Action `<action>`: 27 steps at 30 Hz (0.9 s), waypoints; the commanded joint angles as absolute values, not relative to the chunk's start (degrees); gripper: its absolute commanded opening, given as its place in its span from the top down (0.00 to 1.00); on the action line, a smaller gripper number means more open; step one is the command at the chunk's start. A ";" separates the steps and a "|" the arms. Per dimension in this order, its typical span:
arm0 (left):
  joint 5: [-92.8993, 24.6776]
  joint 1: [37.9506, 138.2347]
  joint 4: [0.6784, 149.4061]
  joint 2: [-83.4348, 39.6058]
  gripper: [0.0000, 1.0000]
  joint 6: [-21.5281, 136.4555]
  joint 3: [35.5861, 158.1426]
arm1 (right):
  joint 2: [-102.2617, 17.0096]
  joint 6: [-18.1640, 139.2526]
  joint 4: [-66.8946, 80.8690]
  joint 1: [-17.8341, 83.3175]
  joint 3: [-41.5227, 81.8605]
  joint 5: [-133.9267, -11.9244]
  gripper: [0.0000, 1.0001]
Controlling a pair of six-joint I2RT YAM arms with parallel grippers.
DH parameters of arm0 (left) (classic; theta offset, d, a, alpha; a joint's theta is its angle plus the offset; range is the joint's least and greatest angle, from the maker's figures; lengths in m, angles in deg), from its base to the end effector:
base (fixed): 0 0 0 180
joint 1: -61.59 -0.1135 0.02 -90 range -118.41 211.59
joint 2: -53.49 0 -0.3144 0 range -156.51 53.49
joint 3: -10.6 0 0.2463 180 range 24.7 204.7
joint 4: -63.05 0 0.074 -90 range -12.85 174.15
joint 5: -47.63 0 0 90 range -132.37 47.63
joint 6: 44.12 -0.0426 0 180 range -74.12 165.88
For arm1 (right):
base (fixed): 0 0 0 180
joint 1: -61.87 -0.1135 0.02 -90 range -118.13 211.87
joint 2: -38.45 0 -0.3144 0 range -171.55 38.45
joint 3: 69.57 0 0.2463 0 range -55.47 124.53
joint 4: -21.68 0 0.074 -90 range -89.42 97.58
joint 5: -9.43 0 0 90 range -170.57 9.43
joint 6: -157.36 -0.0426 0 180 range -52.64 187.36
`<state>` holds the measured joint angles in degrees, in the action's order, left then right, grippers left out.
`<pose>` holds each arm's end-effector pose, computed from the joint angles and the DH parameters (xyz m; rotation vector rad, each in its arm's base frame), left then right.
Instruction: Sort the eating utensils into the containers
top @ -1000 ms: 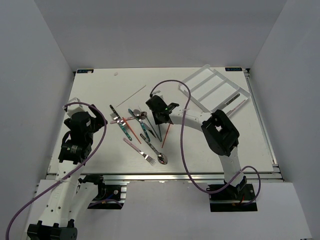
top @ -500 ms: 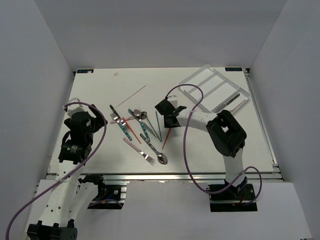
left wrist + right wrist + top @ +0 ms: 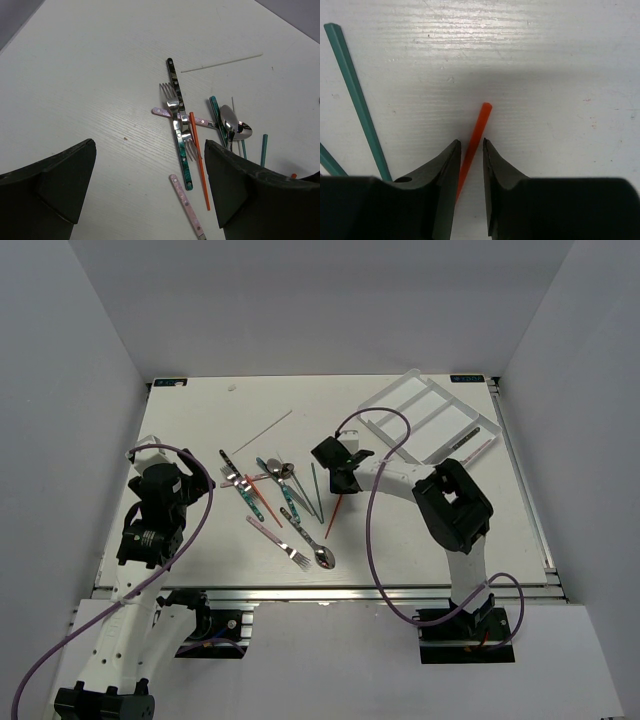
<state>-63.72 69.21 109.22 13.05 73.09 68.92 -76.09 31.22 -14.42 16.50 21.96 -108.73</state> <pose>0.1163 0.0001 0.3392 -0.5665 1.9472 0.0021 0.3196 0.2951 0.2075 -0.0276 2.4288 -0.0233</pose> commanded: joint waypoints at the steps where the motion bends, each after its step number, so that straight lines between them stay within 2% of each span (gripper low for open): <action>1: -62.94 69.24 108.44 13.32 0.02 72.69 68.73 | -79.13 28.25 -17.90 17.04 24.16 -110.54 0.70; 4: -62.76 69.24 108.35 13.50 0.02 72.69 68.73 | -81.07 26.32 -17.12 18.62 23.37 -106.68 0.78; 10: -62.76 69.33 108.35 13.76 0.02 72.69 68.64 | -81.60 22.37 -16.59 19.86 23.19 -105.44 0.86; 11: -62.76 69.33 108.35 13.85 0.02 72.69 68.64 | -81.60 22.01 -16.76 19.94 23.72 -105.70 0.95; 13: -62.67 69.24 108.35 13.94 0.02 72.69 68.64 | -81.69 22.09 -16.76 20.65 24.60 -105.88 1.00; 17: -62.76 69.33 108.43 14.20 0.02 72.69 68.64 | -82.40 24.89 -19.22 21.44 29.17 -105.53 1.00; 23: -62.76 69.50 108.52 14.38 0.02 72.78 68.73 | -74.32 29.30 -16.68 22.58 28.56 -107.19 1.00; 27: -62.85 69.68 108.52 14.38 0.02 72.78 68.64 | -70.54 31.32 -16.15 28.80 29.08 -106.14 1.00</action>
<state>-62.97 69.30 109.22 13.85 73.09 68.92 -76.31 28.95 -16.47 23.96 28.06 -105.19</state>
